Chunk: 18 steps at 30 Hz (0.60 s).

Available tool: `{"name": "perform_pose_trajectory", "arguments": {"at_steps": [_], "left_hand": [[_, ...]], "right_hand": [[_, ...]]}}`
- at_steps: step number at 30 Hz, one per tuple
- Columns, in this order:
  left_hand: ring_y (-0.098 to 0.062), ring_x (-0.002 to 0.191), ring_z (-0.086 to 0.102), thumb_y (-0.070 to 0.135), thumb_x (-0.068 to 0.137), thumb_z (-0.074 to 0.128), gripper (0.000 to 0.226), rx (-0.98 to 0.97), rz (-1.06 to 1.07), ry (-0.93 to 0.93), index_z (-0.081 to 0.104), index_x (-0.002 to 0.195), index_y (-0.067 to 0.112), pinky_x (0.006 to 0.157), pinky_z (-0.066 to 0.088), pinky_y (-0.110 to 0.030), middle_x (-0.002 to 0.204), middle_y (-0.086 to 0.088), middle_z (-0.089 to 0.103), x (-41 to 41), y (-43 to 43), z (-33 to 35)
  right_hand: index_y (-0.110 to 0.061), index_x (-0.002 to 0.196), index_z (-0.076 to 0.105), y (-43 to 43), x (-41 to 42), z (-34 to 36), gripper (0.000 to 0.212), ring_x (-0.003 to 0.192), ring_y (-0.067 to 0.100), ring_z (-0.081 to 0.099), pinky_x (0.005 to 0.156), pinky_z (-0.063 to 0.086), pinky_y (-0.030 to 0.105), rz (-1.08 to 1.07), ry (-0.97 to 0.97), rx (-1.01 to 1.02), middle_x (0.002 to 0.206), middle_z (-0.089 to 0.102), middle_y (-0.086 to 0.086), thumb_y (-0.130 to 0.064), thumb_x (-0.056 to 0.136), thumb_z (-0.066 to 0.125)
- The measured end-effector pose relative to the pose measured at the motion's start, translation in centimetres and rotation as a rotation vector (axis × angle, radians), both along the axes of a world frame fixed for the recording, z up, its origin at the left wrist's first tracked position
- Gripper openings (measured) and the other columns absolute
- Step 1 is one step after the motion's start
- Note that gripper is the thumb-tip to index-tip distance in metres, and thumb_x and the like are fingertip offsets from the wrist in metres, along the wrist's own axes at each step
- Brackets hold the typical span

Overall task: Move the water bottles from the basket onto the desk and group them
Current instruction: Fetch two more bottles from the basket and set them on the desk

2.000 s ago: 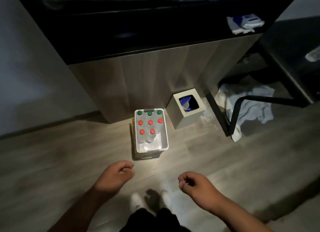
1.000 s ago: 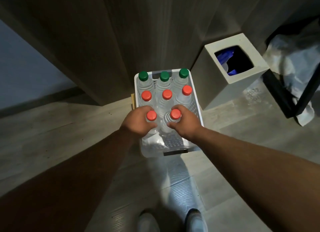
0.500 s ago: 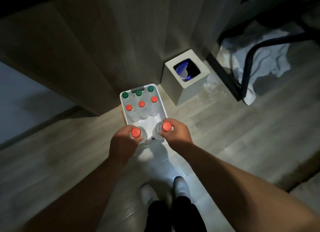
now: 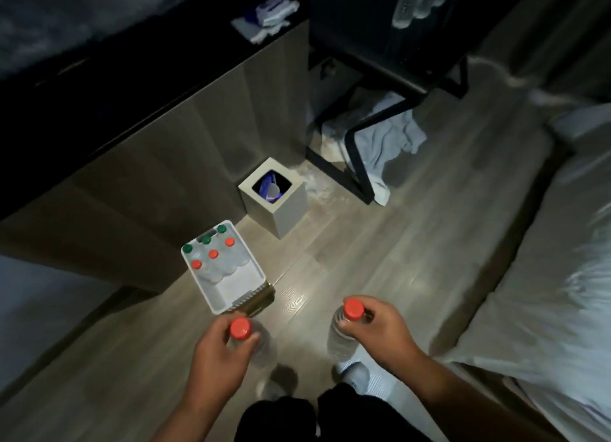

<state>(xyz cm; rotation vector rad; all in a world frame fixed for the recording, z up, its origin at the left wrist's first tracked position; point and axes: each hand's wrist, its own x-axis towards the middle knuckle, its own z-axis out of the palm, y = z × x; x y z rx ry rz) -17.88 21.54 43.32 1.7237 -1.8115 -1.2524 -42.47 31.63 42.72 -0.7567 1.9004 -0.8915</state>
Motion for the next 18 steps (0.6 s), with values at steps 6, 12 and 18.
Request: {"name": "perform_pose_trajectory", "arguments": {"at_steps": [6,12,18], "left_hand": [[-0.008,0.074,0.064,0.002,0.074,0.077,0.027,-0.061,-0.071,0.137,0.065,0.080,0.025,0.062,0.044,-0.002,0.078,0.004,0.069,-7.7,-0.2,6.7],[-0.008,0.077,0.063,0.006,0.076,0.076,0.024,-0.097,-0.178,0.271,0.068,0.084,0.027,0.068,0.046,-0.018,0.083,0.003,0.070,-17.9,-2.4,11.8],[0.002,0.074,0.063,0.006,0.074,0.078,0.027,-0.144,-0.316,0.317,0.069,0.084,0.029,0.070,0.048,-0.016,0.081,0.008,0.071,-27.5,-7.6,14.1]], "right_hand": [[-0.018,0.081,0.071,3.8,-8.0,7.9,0.019,0.067,-0.001,0.060,0.065,0.047,0.010,-0.106,0.042,-0.186,0.083,0.070,-0.002,-0.003,0.072,0.079],[-0.015,0.083,0.070,3.3,-14.8,12.6,0.016,0.071,0.005,0.061,0.070,0.049,0.017,-0.233,0.051,-0.337,0.080,0.072,0.004,-0.003,0.075,0.078],[-0.020,0.086,0.070,-0.4,-21.0,14.6,0.020,0.074,0.005,0.062,0.074,0.051,0.024,-0.314,0.091,-0.389,0.083,0.072,0.006,-0.007,0.074,0.079]]}}
